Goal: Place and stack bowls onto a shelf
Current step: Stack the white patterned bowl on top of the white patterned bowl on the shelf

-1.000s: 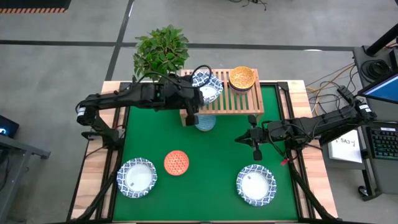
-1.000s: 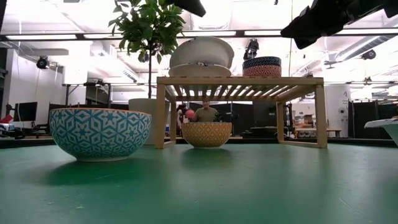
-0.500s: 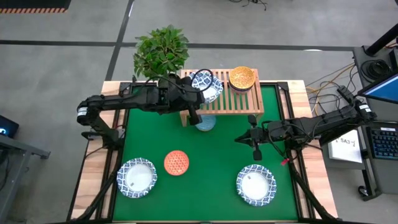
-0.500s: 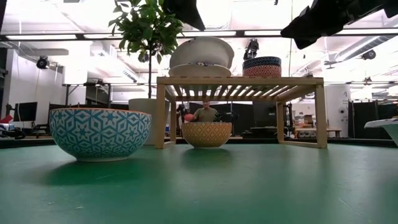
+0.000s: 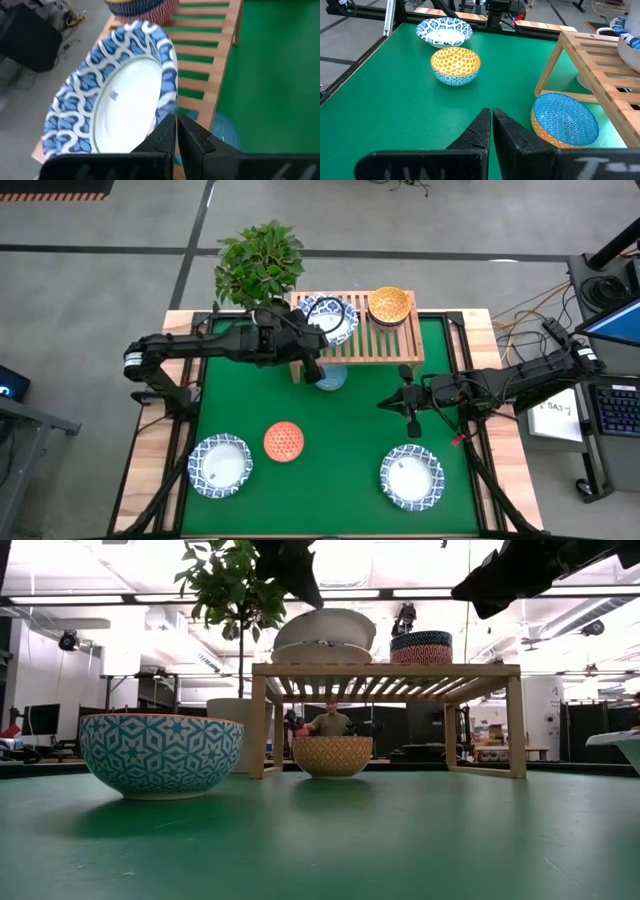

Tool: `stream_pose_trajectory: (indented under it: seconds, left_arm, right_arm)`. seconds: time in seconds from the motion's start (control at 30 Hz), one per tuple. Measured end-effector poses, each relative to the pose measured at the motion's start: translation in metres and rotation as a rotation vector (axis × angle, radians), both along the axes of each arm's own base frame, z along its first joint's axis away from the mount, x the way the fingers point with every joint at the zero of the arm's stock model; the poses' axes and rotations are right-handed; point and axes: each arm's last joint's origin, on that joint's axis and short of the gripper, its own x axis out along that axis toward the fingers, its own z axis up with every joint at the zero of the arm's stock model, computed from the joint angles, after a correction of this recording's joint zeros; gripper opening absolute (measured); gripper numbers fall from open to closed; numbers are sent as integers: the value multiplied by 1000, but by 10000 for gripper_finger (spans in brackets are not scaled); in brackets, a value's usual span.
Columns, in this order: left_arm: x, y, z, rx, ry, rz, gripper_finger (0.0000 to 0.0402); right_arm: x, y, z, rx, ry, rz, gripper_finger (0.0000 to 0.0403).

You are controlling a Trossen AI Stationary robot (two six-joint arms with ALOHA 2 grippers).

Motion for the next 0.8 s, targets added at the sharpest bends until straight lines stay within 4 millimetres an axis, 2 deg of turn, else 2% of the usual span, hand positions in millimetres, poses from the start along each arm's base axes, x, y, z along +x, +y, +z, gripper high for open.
stream_pose_trajectory:
  seconds: [0.4,0.6,0.8]
  left_arm:
    - [-4,-2,-10,-43,31,81,0]
    - [-3,-10,-5,-44,1,50,0]
    - [4,-10,4,-12,-90,33,0]
  right_arm:
    - [0,0,0,0,0,0,9]
    - [0,0,0,0,0,0,9]
    - [0,0,0,0,0,0,9]
